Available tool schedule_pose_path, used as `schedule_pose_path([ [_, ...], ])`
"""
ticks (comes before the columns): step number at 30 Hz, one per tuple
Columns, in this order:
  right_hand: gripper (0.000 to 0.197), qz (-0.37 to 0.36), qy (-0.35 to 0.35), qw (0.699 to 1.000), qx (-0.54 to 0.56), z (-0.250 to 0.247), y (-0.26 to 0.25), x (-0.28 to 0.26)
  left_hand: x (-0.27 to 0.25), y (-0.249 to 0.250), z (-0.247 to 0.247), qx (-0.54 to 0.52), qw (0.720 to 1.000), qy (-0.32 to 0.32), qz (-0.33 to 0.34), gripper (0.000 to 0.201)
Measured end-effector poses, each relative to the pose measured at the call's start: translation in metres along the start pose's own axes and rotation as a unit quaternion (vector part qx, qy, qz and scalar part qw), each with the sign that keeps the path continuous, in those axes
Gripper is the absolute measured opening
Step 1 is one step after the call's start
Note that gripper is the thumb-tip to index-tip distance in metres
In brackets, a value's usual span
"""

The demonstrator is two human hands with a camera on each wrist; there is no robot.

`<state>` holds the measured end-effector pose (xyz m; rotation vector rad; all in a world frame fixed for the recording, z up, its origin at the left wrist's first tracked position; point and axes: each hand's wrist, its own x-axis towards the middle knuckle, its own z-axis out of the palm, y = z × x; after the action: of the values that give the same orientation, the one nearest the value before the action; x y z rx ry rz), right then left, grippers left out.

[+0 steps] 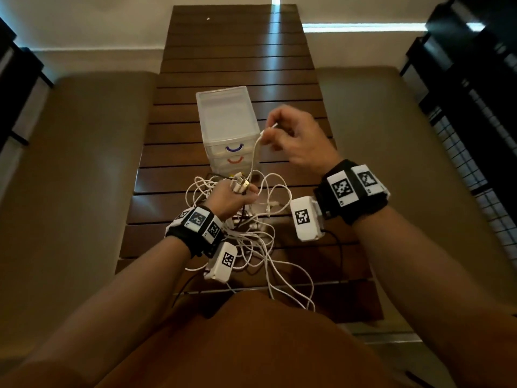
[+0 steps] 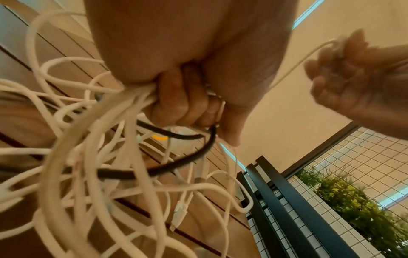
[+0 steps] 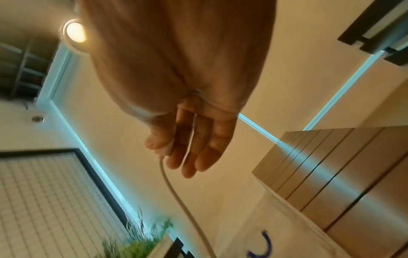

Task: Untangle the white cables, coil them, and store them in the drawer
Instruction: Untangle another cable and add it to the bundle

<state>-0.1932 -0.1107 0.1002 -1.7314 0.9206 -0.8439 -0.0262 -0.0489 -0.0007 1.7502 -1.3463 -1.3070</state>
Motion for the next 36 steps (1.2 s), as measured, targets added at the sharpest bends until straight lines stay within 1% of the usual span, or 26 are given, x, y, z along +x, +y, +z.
schedule_pose_path([
  [2,0.014,0.001,0.026,0.996,0.082,-0.003,-0.011,0.001,-0.002,-0.002,0.001,-0.018,1.0,0.004,0.009,0.019],
  [4,0.013,0.002,0.039,0.983,0.178,-0.004,-0.022,0.0,-0.003,-0.007,0.002,0.012,1.0,-0.003,0.008,0.019],
  [6,0.013,-0.007,0.039,0.959,0.279,-0.004,-0.033,-0.001,-0.003,-0.015,0.002,0.059,0.998,-0.023,-0.018,0.016],
  [7,0.013,-0.007,0.037,0.952,0.303,-0.004,-0.038,-0.002,-0.003,-0.019,0.001,0.059,0.997,-0.032,-0.032,0.016],
  [8,0.013,-0.004,0.035,0.955,0.294,-0.004,-0.04,-0.003,-0.003,-0.022,-0.001,0.04,0.998,-0.038,-0.044,0.017],
  [9,0.011,0.001,0.027,0.968,0.251,-0.004,-0.04,-0.004,-0.003,-0.023,-0.003,0.01,0.998,-0.04,-0.052,0.021],
  [11,0.011,0.015,-0.011,0.993,0.117,0.0,-0.031,-0.008,-0.002,-0.02,-0.009,-0.055,0.996,-0.028,-0.064,0.023],
  [12,0.014,0.035,-0.038,0.997,0.058,0.003,-0.023,-0.01,-0.002,-0.017,-0.012,-0.092,0.994,-0.016,-0.064,0.023],
  [14,0.018,0.1,-0.08,0.992,-0.006,0.011,-0.005,-0.017,-0.001,-0.01,-0.018,-0.161,0.985,0.005,-0.059,0.028],
  [16,0.017,0.161,-0.092,0.982,-0.028,0.02,0.011,-0.023,-0.001,-0.003,-0.021,-0.222,0.974,0.011,-0.053,0.035],
  [18,0.014,0.197,-0.091,0.976,-0.027,0.032,0.024,-0.028,-0.004,0.002,-0.023,-0.278,0.96,-0.01,-0.041,0.041],
  [19,0.013,0.21,-0.084,0.974,-0.01,0.037,0.028,-0.03,-0.007,0.005,-0.022,-0.303,0.952,-0.033,-0.034,0.039],
  [22,0.016,0.247,-0.049,0.965,0.069,0.051,0.034,-0.032,-0.013,0.009,-0.021,-0.366,0.925,-0.096,-0.028,0.024],
  [24,0.018,0.256,-0.048,0.962,0.087,0.057,0.035,-0.032,-0.012,0.009,-0.018,-0.402,0.909,-0.103,-0.042,0.015],
  [26,0.019,0.255,-0.048,0.961,0.094,0.062,0.038,-0.032,-0.009,0.008,-0.016,-0.44,0.892,-0.086,-0.059,0.016],
  [28,0.019,0.257,-0.032,0.961,0.1,0.067,0.04,-0.031,-0.008,0.009,-0.014,-0.442,0.892,-0.08,-0.058,0.02],
  [31,0.019,0.248,-0.003,0.963,0.103,0.072,0.04,-0.03,-0.008,0.012,-0.011,-0.386,0.917,-0.089,-0.034,0.024],
  [32,0.018,0.245,0.003,0.964,0.106,0.073,0.038,-0.03,-0.008,0.013,-0.011,-0.376,0.922,-0.087,-0.028,0.026],
  [34,0.018,0.242,0.017,0.964,0.11,0.073,0.035,-0.03,-0.006,0.014,-0.012,-0.382,0.92,-0.079,-0.025,0.026],
  [36,0.02,0.243,0.038,0.963,0.109,0.073,0.035,-0.03,-0.002,0.014,-0.013,-0.399,0.914,-0.07,-0.036,0.023],
])
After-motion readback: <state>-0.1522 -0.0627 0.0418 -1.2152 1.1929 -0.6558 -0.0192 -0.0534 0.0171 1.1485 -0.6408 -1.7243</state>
